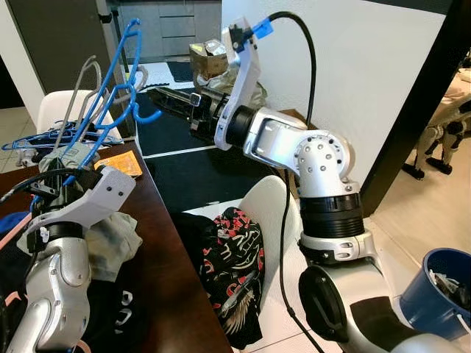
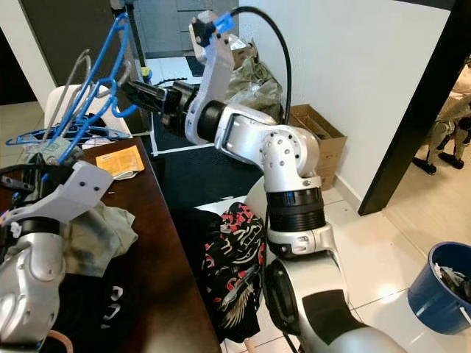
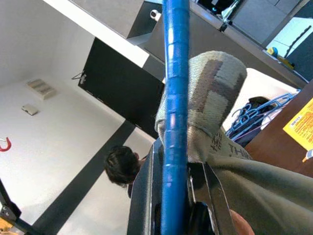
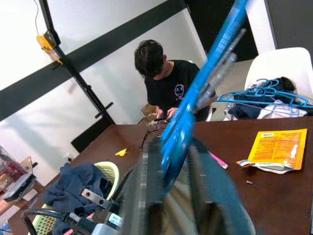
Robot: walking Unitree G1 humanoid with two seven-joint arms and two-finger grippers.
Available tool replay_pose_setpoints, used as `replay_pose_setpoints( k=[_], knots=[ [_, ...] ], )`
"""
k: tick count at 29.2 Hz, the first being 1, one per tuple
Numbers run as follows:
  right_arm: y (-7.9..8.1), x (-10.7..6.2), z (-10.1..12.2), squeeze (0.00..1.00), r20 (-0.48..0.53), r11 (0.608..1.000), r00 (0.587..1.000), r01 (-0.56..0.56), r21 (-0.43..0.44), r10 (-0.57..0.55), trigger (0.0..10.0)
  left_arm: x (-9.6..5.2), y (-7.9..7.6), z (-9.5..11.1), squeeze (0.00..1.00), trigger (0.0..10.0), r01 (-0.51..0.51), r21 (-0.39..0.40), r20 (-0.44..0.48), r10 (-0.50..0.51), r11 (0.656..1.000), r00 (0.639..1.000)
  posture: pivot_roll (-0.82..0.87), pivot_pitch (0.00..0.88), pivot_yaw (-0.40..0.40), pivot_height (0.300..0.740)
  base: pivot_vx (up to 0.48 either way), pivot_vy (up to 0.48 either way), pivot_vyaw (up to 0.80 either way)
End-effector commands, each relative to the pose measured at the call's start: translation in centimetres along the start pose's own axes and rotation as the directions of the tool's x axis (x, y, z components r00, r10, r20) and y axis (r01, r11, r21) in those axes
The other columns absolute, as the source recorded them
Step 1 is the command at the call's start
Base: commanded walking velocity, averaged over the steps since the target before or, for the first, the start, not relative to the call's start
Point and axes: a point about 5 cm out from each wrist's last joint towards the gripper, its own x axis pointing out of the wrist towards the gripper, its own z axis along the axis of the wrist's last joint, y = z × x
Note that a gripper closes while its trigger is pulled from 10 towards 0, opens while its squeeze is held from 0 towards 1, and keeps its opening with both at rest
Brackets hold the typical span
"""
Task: Hang hanger
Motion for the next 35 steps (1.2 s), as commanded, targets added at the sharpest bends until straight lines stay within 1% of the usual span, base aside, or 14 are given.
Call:
replay_pose_setpoints(
  k=[1,8,13,14,16,18,21,22,26,29,30,31,32,35],
  knots=[
    [-0.3,-0.2,0.0,0.00,0.004,1.000,1.000,0.015,0.011,-0.016,0.0,0.0,0.4,-0.4,0.00,10.0,-0.009,0.050,0.009,0.009,0.999,1.000,0.08,0.000,-0.017,0.740,0.000,0.000,0.00],
    [-0.7,-0.3,-0.1,0.00,0.020,0.999,0.999,0.040,0.013,-0.040,0.0,-1.0,0.2,-1.1,0.00,10.0,0.028,0.085,-0.028,-0.026,0.996,0.999,0.08,0.000,-0.014,0.740,0.000,0.000,0.00],
    [-0.7,-0.3,0.0,0.00,0.032,0.999,0.999,0.039,0.009,-0.039,0.0,-1.5,0.1,-1.5,0.00,10.0,0.062,0.066,-0.061,-0.058,0.996,0.996,0.09,0.000,-0.015,0.740,0.000,0.000,0.00],
    [-0.7,-0.2,0.1,0.00,0.043,0.999,0.998,0.038,0.001,-0.038,0.0,-2.0,-0.4,-2.0,1.00,10.0,0.115,0.031,-0.111,-0.111,0.993,0.988,0.10,0.000,-0.018,0.740,0.000,0.000,0.00],
    [-0.7,-0.2,0.1,0.00,0.043,0.999,0.998,0.038,0.001,-0.038,0.0,-2.0,-0.4,-2.0,1.00,10.0,0.115,0.031,-0.111,-0.111,0.993,0.988,0.10,0.000,-0.018,0.740,0.000,0.000,0.00],
    [-0.7,-0.1,-0.2,0.00,0.043,1.000,0.999,0.025,-0.004,-0.025,0.0,-3.7,-1.5,-2.7,1.00,10.0,0.264,-0.016,-0.223,-0.261,0.964,0.939,0.11,0.000,-0.024,0.740,0.000,0.000,0.00],
    [-0.7,-0.1,-0.2,0.00,0.043,1.000,0.999,0.025,-0.004,-0.025,0.0,-3.7,-1.5,-2.7,1.00,10.0,0.264,-0.016,-0.223,-0.261,0.964,0.939,0.11,0.000,-0.024,0.740,0.000,0.000,0.00],
    [-0.7,-0.1,-0.3,0.00,0.039,1.000,0.999,0.019,-0.004,-0.019,0.0,-4.4,-2.1,-3.0,1.00,10.0,0.337,-0.025,-0.267,-0.331,0.941,0.905,0.11,0.000,-0.024,0.740,0.000,0.000,0.00],
    [-0.6,0.0,-0.5,0.00,0.041,1.000,0.999,0.010,0.001,-0.010,0.0,-4.6,-2.0,-3.1,1.00,10.0,0.411,-0.018,-0.305,-0.396,0.911,0.866,0.11,0.000,-0.022,0.740,0.000,0.000,0.00],
    [-0.5,0.1,-0.5,0.00,0.052,1.000,0.999,0.008,0.003,-0.008,0.0,-4.2,-1.6,-3.0,1.00,10.0,0.417,-0.016,-0.307,-0.401,0.909,0.863,0.11,0.000,-0.022,0.740,0.000,0.000,0.00],
    [-0.6,0.1,-0.3,0.00,0.079,1.000,0.997,0.011,0.004,-0.012,0.0,-4.0,-1.3,-2.9,0.48,10.0,0.418,-0.021,-0.305,-0.404,0.908,0.862,0.12,0.000,-0.021,0.740,0.000,0.000,0.00],
    [-0.6,0.1,-0.3,0.00,0.079,1.000,0.997,0.011,0.004,-0.012,0.0,-4.0,-1.3,-2.9,0.48,10.0,0.418,-0.021,-0.305,-0.404,0.908,0.862,0.12,0.000,-0.021,0.740,0.000,0.000,0.00],
    [-1.0,0.0,0.5,0.00,0.146,0.999,0.988,0.050,0.007,-0.050,0.0,-3.7,-1.1,-2.6,0.00,10.0,0.410,-0.027,-0.297,-0.399,0.912,0.867,0.12,0.000,-0.019,0.740,0.000,0.000,0.00],
    [-1.9,-0.2,1.2,0.00,0.199,0.990,0.971,0.140,-0.032,-0.131,0.0,-3.6,-1.0,-2.4,0.00,10.0,0.405,-0.031,-0.292,-0.396,0.914,0.871,0.12,0.000,-0.019,0.740,0.000,0.000,0.00]
  ],
)
